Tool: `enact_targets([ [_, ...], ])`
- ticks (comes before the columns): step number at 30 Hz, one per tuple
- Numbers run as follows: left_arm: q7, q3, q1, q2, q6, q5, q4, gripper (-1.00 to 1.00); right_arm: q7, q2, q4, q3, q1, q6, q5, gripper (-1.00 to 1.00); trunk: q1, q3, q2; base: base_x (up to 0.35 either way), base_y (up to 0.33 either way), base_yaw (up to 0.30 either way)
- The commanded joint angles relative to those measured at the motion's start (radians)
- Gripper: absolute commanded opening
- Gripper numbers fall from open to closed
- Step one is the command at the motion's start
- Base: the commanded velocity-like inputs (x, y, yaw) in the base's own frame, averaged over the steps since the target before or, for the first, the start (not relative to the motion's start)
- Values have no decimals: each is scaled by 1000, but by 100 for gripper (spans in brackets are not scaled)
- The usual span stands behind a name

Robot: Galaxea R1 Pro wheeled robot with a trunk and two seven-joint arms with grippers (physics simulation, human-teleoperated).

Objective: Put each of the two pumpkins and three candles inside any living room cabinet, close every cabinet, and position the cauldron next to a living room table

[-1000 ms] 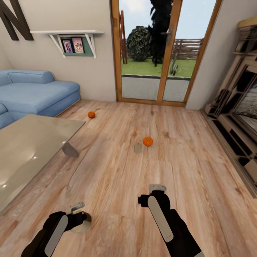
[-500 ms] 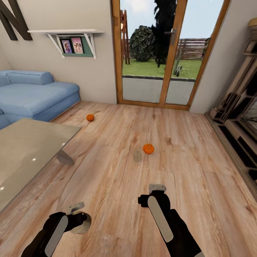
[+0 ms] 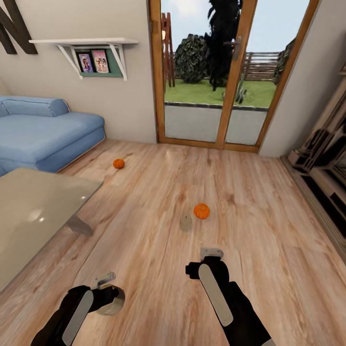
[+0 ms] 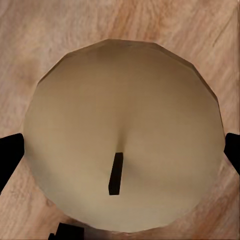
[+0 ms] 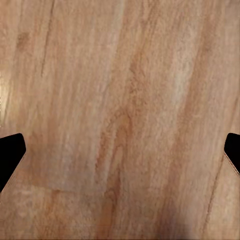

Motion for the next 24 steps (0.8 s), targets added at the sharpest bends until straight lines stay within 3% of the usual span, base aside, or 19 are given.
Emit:
enact_targets([
  [1, 9, -1, 0, 0, 3, 10, -1, -100, -10, 0, -1, 2, -1, 2, -9, 100, 0, -1, 0, 349, 0, 0],
  [13, 9, -1, 0, -2, 3, 10, -1, -100, -10, 0, -1, 4, -1, 2, -9, 100, 0, 1, 0, 349, -34, 181],
  [24, 9, -1, 0, -4, 3, 10, -1, -100, -10, 0, -1, 4, -1, 6, -9, 100, 0, 1, 0, 348, -98, 13],
])
